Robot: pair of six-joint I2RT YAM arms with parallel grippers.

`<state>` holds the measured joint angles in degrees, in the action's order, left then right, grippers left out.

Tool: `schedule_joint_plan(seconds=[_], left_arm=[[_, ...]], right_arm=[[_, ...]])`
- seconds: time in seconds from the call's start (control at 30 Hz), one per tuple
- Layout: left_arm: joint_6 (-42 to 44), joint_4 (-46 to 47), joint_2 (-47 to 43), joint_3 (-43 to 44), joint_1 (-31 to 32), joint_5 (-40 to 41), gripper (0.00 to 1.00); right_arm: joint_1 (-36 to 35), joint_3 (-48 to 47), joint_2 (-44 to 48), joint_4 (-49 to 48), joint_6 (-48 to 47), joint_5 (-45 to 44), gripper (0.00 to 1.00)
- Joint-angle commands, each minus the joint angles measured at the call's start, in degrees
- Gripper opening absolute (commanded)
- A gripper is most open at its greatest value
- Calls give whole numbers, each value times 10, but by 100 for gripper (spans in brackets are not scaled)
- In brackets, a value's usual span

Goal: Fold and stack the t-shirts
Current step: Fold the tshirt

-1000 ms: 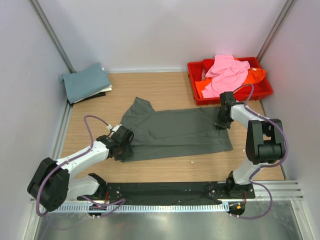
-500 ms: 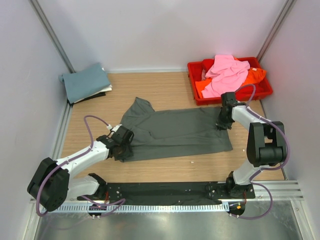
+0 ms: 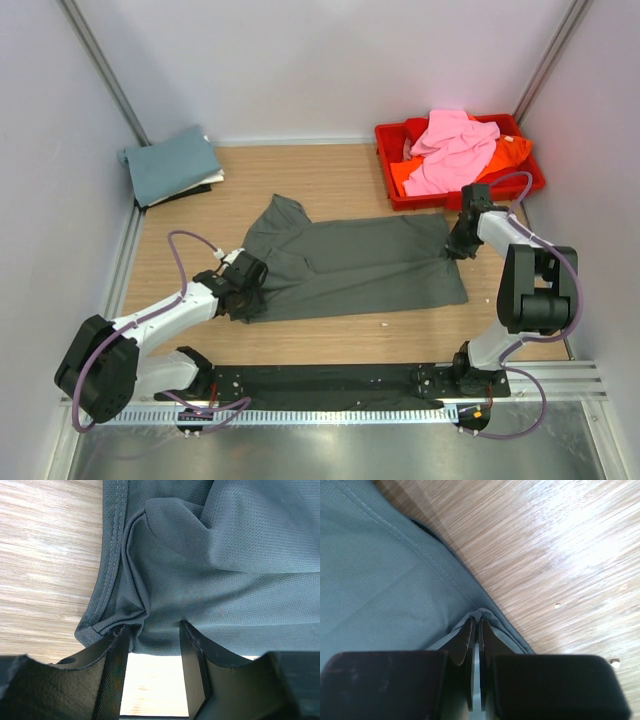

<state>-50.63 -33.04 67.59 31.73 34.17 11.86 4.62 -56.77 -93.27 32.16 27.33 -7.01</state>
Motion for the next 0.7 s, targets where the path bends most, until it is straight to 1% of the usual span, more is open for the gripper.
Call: schedule_joint_plan(seconds=[0.0, 0.03, 0.1, 0.13, 0.2, 0.23, 0.33, 0.37, 0.4, 0.43, 0.47, 0.5, 0.53, 0.57, 0.6, 0.63, 0.67], left_arm=[[-3, 7, 8, -11, 2, 4, 45], [-3, 6, 10, -9, 2, 4, 45], [-2, 3, 13, -4, 3, 2, 45], [-1, 1, 13, -3, 3, -2, 45], [0, -14, 11, 10, 9, -13, 45], [-1, -39, -3, 18, 14, -12, 45], [4, -90, -39, 63, 27, -8, 51], [13, -99, -64, 78, 27, -3, 53], [19, -104, -72, 111, 27, 6, 58], [45, -109, -76, 129, 27, 28, 61], [60, -106, -70, 148, 27, 49, 71], [75, -101, -60, 183, 21, 68, 73], [112, -92, -42, 204, 14, 88, 75], [127, -85, -23, 248, -10, 87, 78], [145, -78, 28, 271, -26, 80, 78], [157, -61, 53, 292, -42, 57, 77], [181, -49, 79, 332, -70, 44, 76]], right_arm=[[1, -16, -5, -17, -1, 7, 14], [1, -16, -7, -15, -1, 5, 31], [1, -20, -6, -11, -1, -7, 56], [1, -22, -3, -7, -1, -11, 71], [1, -30, 16, 3, 1, -21, 80], [1, -32, 26, 11, 1, -30, 86], [0, -41, 66, 29, 0, -38, 91], [-1, -47, 76, 33, 0, -35, 91], [-1, -48, 97, 35, -4, -28, 91], [-2, -50, 106, 34, -9, -16, 91], [-2, -51, 116, 33, -11, 10, 91], [-3, -50, 133, 33, -14, 21, 91], [-3, -50, 143, 33, -15, 30, 91], [-4, -47, 150, 31, -15, 47, 91], [-8, -44, 160, 31, -16, 54, 91], [-9, -41, 178, 32, -15, 62, 91], [-11, -33, 186, 31, -15, 88, 91]])
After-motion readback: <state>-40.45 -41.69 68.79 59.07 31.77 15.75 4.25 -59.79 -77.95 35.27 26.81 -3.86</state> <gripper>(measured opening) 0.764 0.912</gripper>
